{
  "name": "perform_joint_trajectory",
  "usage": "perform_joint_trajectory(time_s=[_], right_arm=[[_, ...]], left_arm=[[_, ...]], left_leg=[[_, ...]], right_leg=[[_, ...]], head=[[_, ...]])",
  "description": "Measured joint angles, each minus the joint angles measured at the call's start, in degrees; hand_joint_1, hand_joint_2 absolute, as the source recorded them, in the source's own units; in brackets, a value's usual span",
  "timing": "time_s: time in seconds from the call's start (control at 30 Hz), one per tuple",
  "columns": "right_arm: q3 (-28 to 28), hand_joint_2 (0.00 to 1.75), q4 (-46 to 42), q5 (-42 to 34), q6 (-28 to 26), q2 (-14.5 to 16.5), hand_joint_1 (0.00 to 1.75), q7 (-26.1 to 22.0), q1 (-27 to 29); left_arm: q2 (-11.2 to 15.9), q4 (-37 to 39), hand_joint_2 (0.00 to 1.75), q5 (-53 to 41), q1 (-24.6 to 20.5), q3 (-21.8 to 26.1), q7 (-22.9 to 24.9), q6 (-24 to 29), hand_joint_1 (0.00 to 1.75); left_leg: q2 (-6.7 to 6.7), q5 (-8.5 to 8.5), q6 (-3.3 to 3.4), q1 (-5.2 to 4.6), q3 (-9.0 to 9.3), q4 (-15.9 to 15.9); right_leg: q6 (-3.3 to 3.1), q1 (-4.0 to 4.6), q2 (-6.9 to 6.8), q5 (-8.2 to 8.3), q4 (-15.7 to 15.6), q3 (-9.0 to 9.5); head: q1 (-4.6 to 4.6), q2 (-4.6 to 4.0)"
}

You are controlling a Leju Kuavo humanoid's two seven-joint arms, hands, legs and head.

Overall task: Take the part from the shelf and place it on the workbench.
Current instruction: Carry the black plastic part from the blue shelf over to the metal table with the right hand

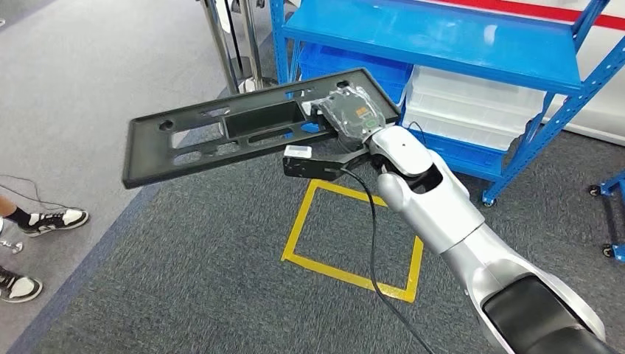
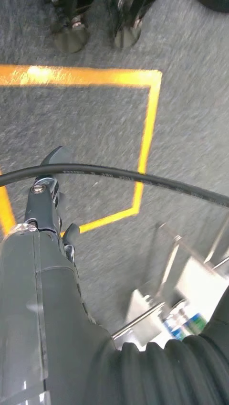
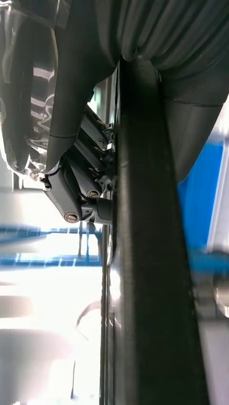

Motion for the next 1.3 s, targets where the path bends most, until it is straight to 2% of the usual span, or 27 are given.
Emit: perform_joint_trajectory(time_s=[0.07,0.1,0.13,0.2,0.27,0.3,0.37,0.4,0.47,0.53,0.57,0.6,0.63,0.67,0.7,0.77,0.8,0.83,0.9,0.93,0.97,1.03,1.1,1.13,1.17,1.23,1.3], right_arm=[[1.38,1.75,0.46,0.32,0.09,2.67,1.68,-0.04,0.32],[2.25,1.75,0.84,0.53,0.03,4.20,1.68,-0.11,0.64],[3.20,1.75,1.27,0.71,-0.08,5.82,1.68,-0.21,1.00],[5.07,1.75,2.02,0.89,-0.27,9.08,1.68,-0.32,1.54],[6.79,1.75,2.45,0.78,-0.45,11.82,1.68,-0.08,1.68],[7.48,1.75,2.55,0.66,-0.51,12.77,1.68,0.08,1.68],[8.67,1.75,2.65,0.30,-0.53,14.12,1.68,0.36,1.65],[9.15,1.75,2.68,0.10,-0.49,14.53,1.68,0.45,1.63],[9.87,1.75,2.73,-0.29,-0.40,14.98,1.68,0.57,1.54],[10.49,1.75,2.83,-0.66,-0.33,15.07,1.68,0.59,1.54],[10.84,1.75,2.91,-0.81,-0.27,15.07,1.68,0.57,1.58],[11.24,1.75,2.99,-0.94,-0.18,15.07,1.68,0.56,1.63],[11.63,1.75,3.09,-1.03,-0.10,15.10,1.68,0.55,1.68],[11.94,1.75,3.17,-1.10,-0.04,15.15,1.68,0.54,1.71],[12.21,1.75,3.25,-1.17,-0.04,15.26,1.68,0.51,1.70],[12.55,1.75,3.34,-1.30,-0.10,15.54,1.68,0.42,1.60],[12.68,1.75,3.37,-1.36,-0.13,15.67,1.68,0.33,1.54],[12.86,1.75,3.39,-1.41,-0.13,15.82,1.68,0.26,1.48],[13.20,1.75,3.43,-1.46,0.01,16.21,1.68,0.26,1.42],[13.40,1.75,3.44,-1.47,0.14,16.48,1.68,0.33,1.40],[13.55,1.75,3.45,-1.50,0.26,16.70,1.68,0.42,1.34],[13.79,1.75,3.55,-1.71,0.41,16.96,1.68,0.47,1.26],[14.04,1.75,3.77,-1.94,0.47,17.00,1.68,0.47,1.31],[14.21,1.75,3.90,-2.00,0.52,17.01,1.68,0.46,1.38],[14.37,1.75,3.99,-2.03,0.56,17.04,1.68,0.46,1.42],[14.57,1.75,4.05,-2.09,0.57,17.19,1.68,0.72,1.38],[14.61,1.75,3.99,-2.15,0.49,17.25,1.68,1.18,1.25]], left_arm=[[0.98,0.00,1.75,-3.25,-1.01,-0.70,-0.59,-0.19,0.00],[1.31,0.00,1.75,-4.88,-1.48,-1.04,-0.76,-0.18,0.00],[1.62,0.00,1.75,-6.53,-1.91,-1.38,-0.85,-0.11,0.00],[2.17,-0.01,1.75,-9.40,-2.69,-1.97,-0.94,0.10,0.00],[2.48,-0.02,1.75,-11.17,-3.55,-2.43,-0.77,0.32,0.00],[2.49,-0.02,1.75,-11.62,-3.86,-2.51,-0.65,0.44,0.00],[2.45,-0.02,1.75,-12.31,-4.09,-2.54,-0.51,0.60,0.00],[2.43,-0.02,1.75,-12.72,-4.04,-2.54,-0.49,0.64,0.00],[2.42,-0.02,1.75,-13.69,-3.98,-2.45,-0.40,0.74,0.00],[2.43,-0.02,1.75,-15.15,-4.08,-2.00,-0.45,0.82,0.00],[2.43,-0.02,1.75,-15.98,-4.12,-1.63,-0.51,0.83,0.00],[2.44,-0.02,1.75,-16.78,-4.12,-1.20,-0.57,0.83,0.00],[2.47,-0.02,1.75,-17.40,-4.07,-0.76,-0.60,0.83,0.00],[2.51,-0.02,1.75,-17.88,-4.01,-0.33,-0.57,0.82,0.00],[2.57,-0.02,1.75,-18.24,-3.96,0.08,-0.56,0.80,0.00],[2.67,-0.02,1.75,-18.63,-4.00,0.68,-0.61,0.76,0.00],[2.72,-0.02,1.75,-18.89,-4.07,0.89,-0.65,0.76,0.00],[2.75,-0.02,1.75,-19.32,-4.10,1.14,-0.69,0.76,0.00],[2.86,-0.02,1.75,-20.86,-3.97,1.83,-0.85,0.74,0.00],[2.94,-0.02,1.75,-21.91,-3.83,2.31,-0.98,0.71,0.00],[3.08,-0.02,1.75,-22.92,-3.77,2.79,-1.10,0.68,0.00],[3.33,-0.02,1.75,-24.88,-3.94,4.00,-1.22,0.64,0.00],[3.37,-0.02,1.75,-26.53,-4.24,5.39,-1.28,0.63,0.00],[3.33,-0.02,1.75,-27.29,-4.28,6.11,-1.36,0.62,0.00],[3.31,-0.02,1.75,-27.97,-4.23,6.79,-1.43,0.62,0.00],[3.38,-0.02,1.75,-28.85,-4.07,8.26,-1.52,0.59,0.00],[3.48,-0.02,1.75,-29.17,-3.85,9.90,-1.83,0.43,0.00]], left_leg=[[1.35,-3.14,-0.63,0.19,-2.40,6.64],[1.64,-3.59,-0.91,0.28,-2.75,8.29],[1.89,-3.04,-1.13,0.35,-2.01,7.80],[3.13,-0.26,-1.33,0.39,2.16,1.03],[4.47,1.42,-0.78,0.02,5.36,-4.89],[4.62,1.47,-0.35,-0.17,5.69,-5.85],[3.59,1.73,0.54,-0.26,5.44,-5.89],[3.11,1.92,0.88,-0.13,5.36,-6.03],[2.19,2.37,1.62,0.14,5.17,-6.31],[1.25,2.73,2.15,0.13,4.76,-6.39],[0.69,2.88,2.29,0.06,4.53,-6.38],[0.05,3.03,2.36,-0.03,4.35,-6.37],[-0.62,3.16,2.37,-0.12,4.22,-6.36],[-1.33,3.28,2.32,-0.21,4.15,-6.36],[-2.07,3.39,2.25,-0.30,4.13,-6.35],[-3.46,3.70,1.93,-0.26,3.91,-6.33],[-4.08,3.90,1.64,-0.10,3.66,-6.33],[-4.75,4.16,1.25,0.14,3.34,-6.41],[-5.89,4.63,0.44,0.47,2.87,-6.68],[-5.23,4.38,0.16,0.38,2.54,-6.36],[-3.87,3.52,-0.05,0.24,1.89,-5.12],[-0.16,0.18,-0.48,0.04,-0.75,0.79],[1.41,-2.39,-1.07,0.32,-3.35,7.17],[1.76,-2.35,-1.34,0.52,-3.45,8.01],[2.09,-1.37,-1.57,0.71,-2.37,6.59],[3.59,1.43,-1.77,0.76,2.11,-0.62],[4.88,2.71,-1.13,0.42,4.97,-5.68]], right_leg=[[-0.09,0.10,-1.48,0.06,0.17,-0.29],[-0.10,0.14,-2.22,0.06,0.32,-0.43],[-0.09,0.15,-2.91,0.02,0.54,-0.58],[0.08,0.14,-4.19,-0.22,1.18,-0.91],[0.47,0.44,-5.36,-0.50,1.73,-1.27],[0.66,0.61,-5.85,-0.56,1.87,-1.35],[1.04,0.82,-6.80,-0.53,1.82,-1.27],[1.28,0.78,-6.77,-0.77,1.98,-1.22],[1.72,0.56,-4.74,-2.89,4.45,-2.16],[1.89,0.34,-2.01,-6.98,11.35,-5.16],[1.86,0.33,-1.42,-8.59,15.05,-6.80],[1.76,0.34,-1.16,-9.20,17.40,-7.82],[1.57,0.37,-1.02,-8.64,17.68,-7.87],[1.27,0.43,-0.79,-7.14,15.85,-6.88],[0.80,0.52,-0.06,-4.97,12.26,-5.02],[-0.31,0.60,2.90,-1.93,5.07,-1.50],[-0.65,0.66,4.10,-1.26,2.85,-0.51],[-0.79,0.73,4.62,-1.27,2.02,-0.25],[-0.66,0.71,3.41,-0.88,1.16,-0.06],[-0.67,0.56,2.59,-0.55,0.55,0.15],[-0.71,0.38,1.72,-0.20,-0.06,0.38],[-0.83,0.33,-0.15,0.12,-0.61,0.59],[-0.85,0.49,-2.09,0.02,-0.43,0.48],[-0.79,0.54,-3.02,-0.10,-0.29,0.42],[-0.69,0.53,-3.87,-0.28,-0.08,0.38],[-0.25,0.51,-5.37,-0.82,0.51,0.32],[0.37,0.72,-6.46,-1.29,1.06,0.26]], head=[[0.01,0.00],[0.00,0.00],[0.00,0.00],[-0.01,0.00],[0.00,0.00],[0.01,0.00],[0.01,0.00],[0.02,0.00],[0.01,0.00],[0.01,0.00],[0.01,0.00],[0.01,0.00],[0.01,0.00],[0.01,0.00],[0.01,0.00],[-0.02,0.00],[-0.03,0.00],[-0.04,0.00],[-0.04,0.00],[-0.05,0.00],[-0.07,0.00],[-0.08,0.00],[-0.07,0.00],[-0.07,0.00],[-0.07,0.00],[-0.09,0.00],[-0.08,0.00]])
